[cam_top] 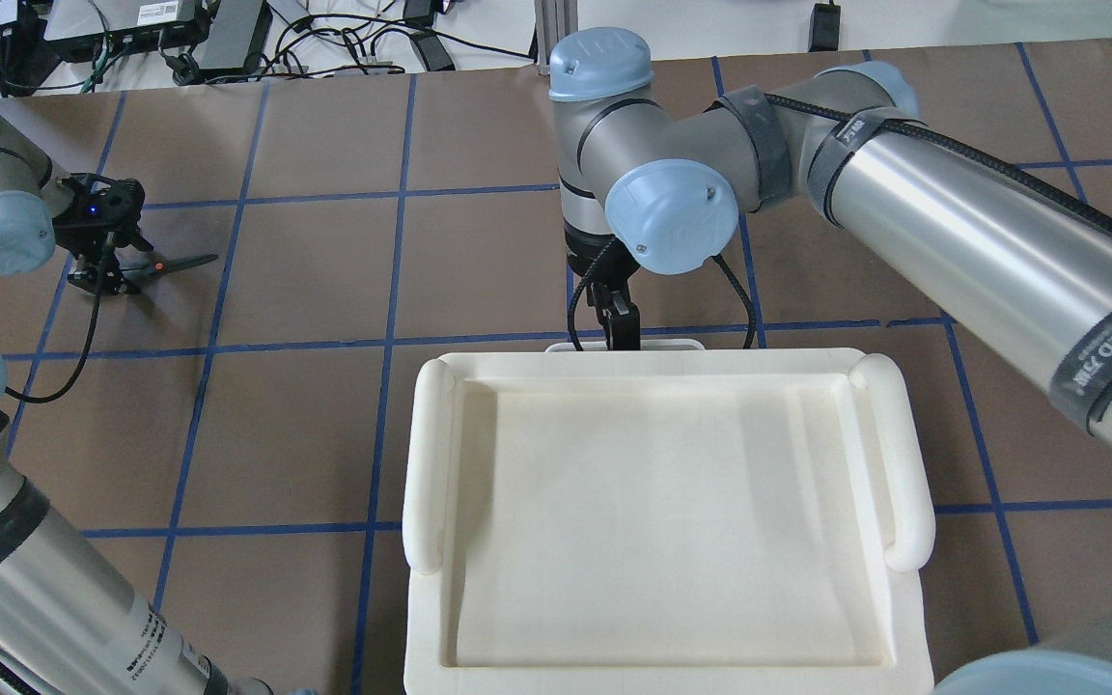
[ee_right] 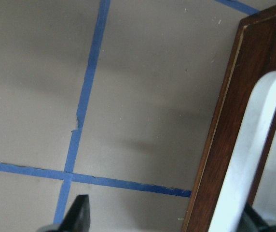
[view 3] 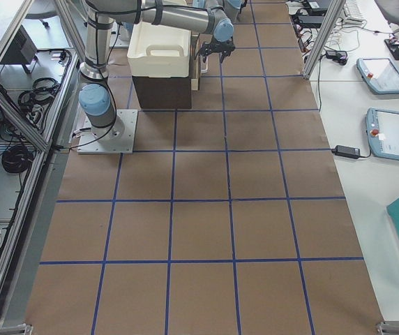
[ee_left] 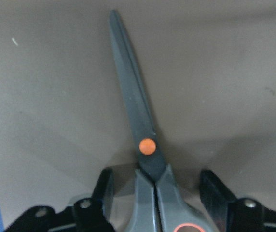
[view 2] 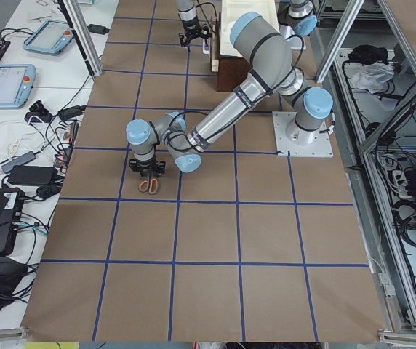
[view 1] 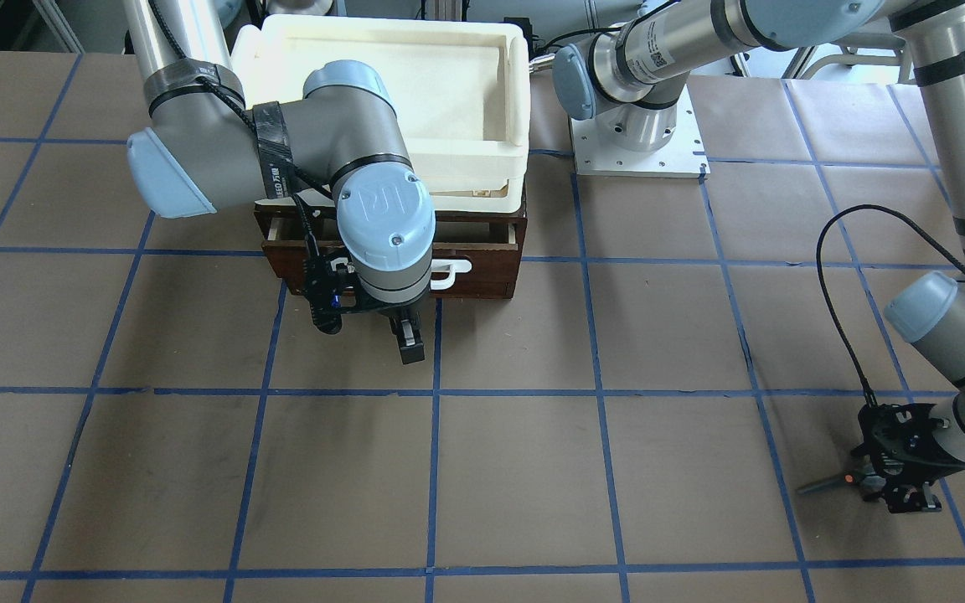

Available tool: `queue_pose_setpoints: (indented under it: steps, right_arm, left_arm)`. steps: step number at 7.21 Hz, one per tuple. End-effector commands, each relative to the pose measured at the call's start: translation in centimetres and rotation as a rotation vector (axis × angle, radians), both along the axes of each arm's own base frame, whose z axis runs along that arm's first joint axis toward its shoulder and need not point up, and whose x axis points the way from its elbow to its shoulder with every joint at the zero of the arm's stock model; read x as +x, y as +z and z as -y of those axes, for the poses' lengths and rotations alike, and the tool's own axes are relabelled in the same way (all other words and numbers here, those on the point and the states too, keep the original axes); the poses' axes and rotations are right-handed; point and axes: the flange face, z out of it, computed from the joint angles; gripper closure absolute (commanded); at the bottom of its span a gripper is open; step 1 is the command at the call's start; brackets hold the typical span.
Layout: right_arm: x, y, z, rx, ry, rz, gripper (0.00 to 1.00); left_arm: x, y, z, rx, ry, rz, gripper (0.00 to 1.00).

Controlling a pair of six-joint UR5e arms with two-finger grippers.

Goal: Place scissors in drawer with both arms

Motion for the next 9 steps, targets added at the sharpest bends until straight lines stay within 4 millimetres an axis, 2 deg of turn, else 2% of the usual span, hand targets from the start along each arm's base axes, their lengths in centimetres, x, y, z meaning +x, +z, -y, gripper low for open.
queue_pose_setpoints:
  steps: [1, 2, 3, 4, 5, 7, 8, 9]
  right_arm:
    - [-0.2, -0.3, 1.2, -0.044, 0.044, -0.008, 0.0]
    - [-0.1, -0.2, 2.0, -0.059, 0.046, -0.018, 0.0]
    - [0.1, 0.1, 2.8, -0.071, 0.052, -0.016, 0.0]
    - [0.4, 0.0, 3.5, -0.075, 0.054, -0.013, 0.0]
    - [0.6, 0.3, 4.1, -0.085, 0.055, -0.009, 0.0]
    - [0.8, 0.1, 4.8, -0.086, 0.074, -0.006, 0.0]
    - [1.0, 0.2, 5.2, -0.093, 0.083, -0.002, 0.0]
    - [1.0, 0.2, 5.6, -0.097, 0.088, 0.0, 0.0]
  left_arm:
    - [-0.1, 0.4, -0.2, 0.012, 0.002, -0.004, 0.74]
    - [-0.1, 0.4, -0.2, 0.013, 0.001, -0.005, 0.8]
    - [0.0, 0.4, -0.2, 0.012, 0.002, -0.008, 0.82]
    - [-0.1, 0.9, -0.3, 0.009, 0.001, -0.004, 0.95]
    - [-0.2, 1.6, -0.4, 0.014, 0.001, -0.007, 1.0]
    - [-2.4, 5.8, -1.3, 0.046, 0.055, -0.055, 1.0]
    - [-4.7, 8.7, -1.5, 0.037, 0.05, -0.049, 1.0]
    - [-8.2, 11.2, -1.2, 0.022, 0.016, -0.034, 1.0]
